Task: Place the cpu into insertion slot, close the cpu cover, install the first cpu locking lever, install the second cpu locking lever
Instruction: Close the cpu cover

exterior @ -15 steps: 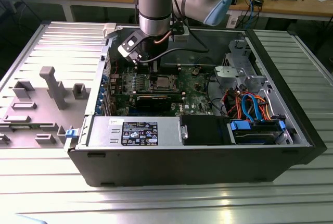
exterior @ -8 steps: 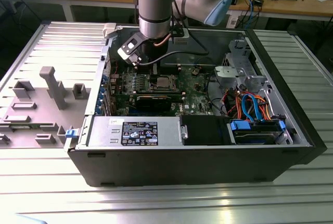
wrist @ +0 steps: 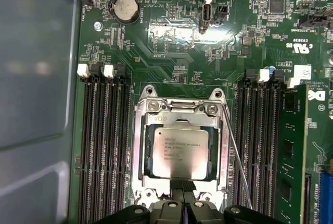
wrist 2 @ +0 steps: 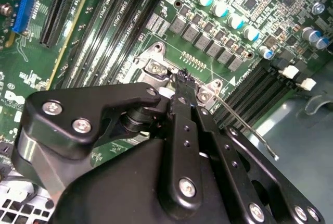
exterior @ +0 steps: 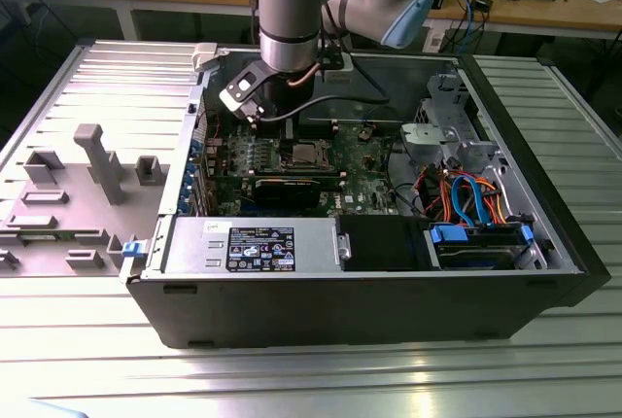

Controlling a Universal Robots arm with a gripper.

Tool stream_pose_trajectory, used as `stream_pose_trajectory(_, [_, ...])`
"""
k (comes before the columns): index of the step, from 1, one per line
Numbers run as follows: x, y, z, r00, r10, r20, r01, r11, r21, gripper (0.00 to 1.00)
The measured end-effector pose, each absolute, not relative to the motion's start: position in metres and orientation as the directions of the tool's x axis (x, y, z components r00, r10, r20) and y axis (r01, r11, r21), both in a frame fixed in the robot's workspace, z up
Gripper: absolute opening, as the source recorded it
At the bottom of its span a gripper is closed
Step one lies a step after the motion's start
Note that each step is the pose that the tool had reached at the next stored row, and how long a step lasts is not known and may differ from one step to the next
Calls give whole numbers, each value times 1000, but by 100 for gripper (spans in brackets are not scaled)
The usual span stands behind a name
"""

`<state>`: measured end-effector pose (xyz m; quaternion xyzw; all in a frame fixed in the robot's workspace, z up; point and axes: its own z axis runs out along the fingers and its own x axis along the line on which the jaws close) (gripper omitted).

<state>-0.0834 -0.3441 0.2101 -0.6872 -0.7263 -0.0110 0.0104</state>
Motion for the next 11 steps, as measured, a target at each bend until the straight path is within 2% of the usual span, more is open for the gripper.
stream_pose_trajectory(11, [-60, -344, 213, -55, 998, 30, 998, 55, 2, 11])
